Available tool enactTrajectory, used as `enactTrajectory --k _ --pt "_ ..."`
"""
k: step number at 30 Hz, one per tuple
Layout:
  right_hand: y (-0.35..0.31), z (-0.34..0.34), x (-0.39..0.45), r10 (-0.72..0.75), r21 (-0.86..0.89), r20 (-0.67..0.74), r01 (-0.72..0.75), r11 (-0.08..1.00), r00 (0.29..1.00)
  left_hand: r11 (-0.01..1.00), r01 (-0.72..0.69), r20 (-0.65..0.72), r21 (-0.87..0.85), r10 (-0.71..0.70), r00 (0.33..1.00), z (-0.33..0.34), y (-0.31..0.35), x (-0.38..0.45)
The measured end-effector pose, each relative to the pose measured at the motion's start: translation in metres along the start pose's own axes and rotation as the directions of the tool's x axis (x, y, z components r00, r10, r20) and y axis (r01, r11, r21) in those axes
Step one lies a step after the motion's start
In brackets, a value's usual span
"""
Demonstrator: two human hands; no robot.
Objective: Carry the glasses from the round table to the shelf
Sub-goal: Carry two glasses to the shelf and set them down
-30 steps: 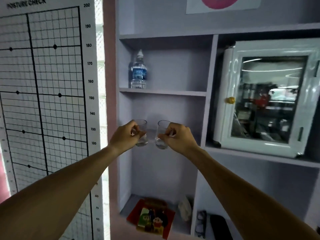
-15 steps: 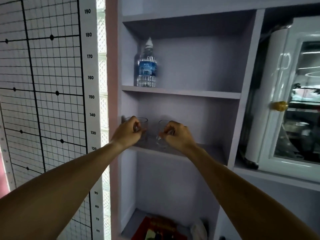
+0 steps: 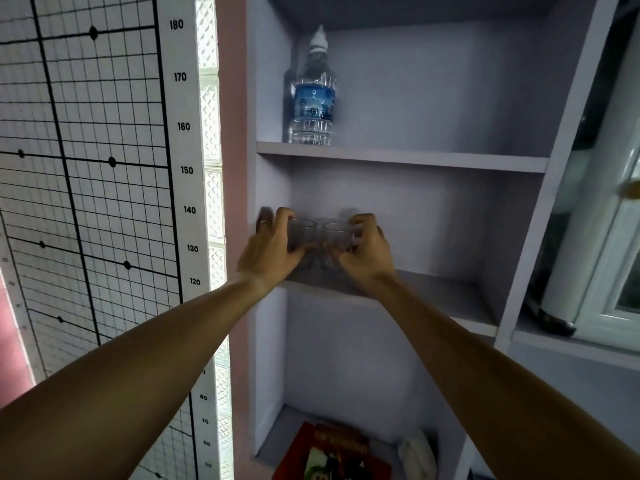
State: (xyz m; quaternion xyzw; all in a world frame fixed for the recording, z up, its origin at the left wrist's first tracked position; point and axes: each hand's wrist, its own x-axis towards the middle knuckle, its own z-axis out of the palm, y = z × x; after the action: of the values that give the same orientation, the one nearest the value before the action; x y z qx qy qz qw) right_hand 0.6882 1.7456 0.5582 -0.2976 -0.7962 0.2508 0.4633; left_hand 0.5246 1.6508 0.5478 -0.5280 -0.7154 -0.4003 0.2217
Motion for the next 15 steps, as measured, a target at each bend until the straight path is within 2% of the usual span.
enactTrajectory --k 3,6,10,15 --pt "0.006 0.003 0.004 0.029 0.03 -0.072 -0.027 0.999 0.997 1.0 -0.003 -0.05 0.008 0.003 0.999 0.002 0.004 -0.003" --pt "0.007 0.007 0.005 0.035 -0.042 -0.061 -0.038 0.998 0.997 1.0 -0.005 -0.042 -0.005 0.005 0.999 0.004 0.001 -0.002" --pt "0.01 0.016 0.008 -0.034 -0.121 -0.084 0.024 0.992 0.996 0.991 -0.043 -0.023 0.126 0.047 0.999 0.005 -0.004 0.0" --pt "0.012 0.02 0.014 -0.015 -0.165 -0.026 0.011 0.986 1.0 0.97 -0.109 0.012 0.215 0.109 0.994 0.009 -0.006 -0.003"
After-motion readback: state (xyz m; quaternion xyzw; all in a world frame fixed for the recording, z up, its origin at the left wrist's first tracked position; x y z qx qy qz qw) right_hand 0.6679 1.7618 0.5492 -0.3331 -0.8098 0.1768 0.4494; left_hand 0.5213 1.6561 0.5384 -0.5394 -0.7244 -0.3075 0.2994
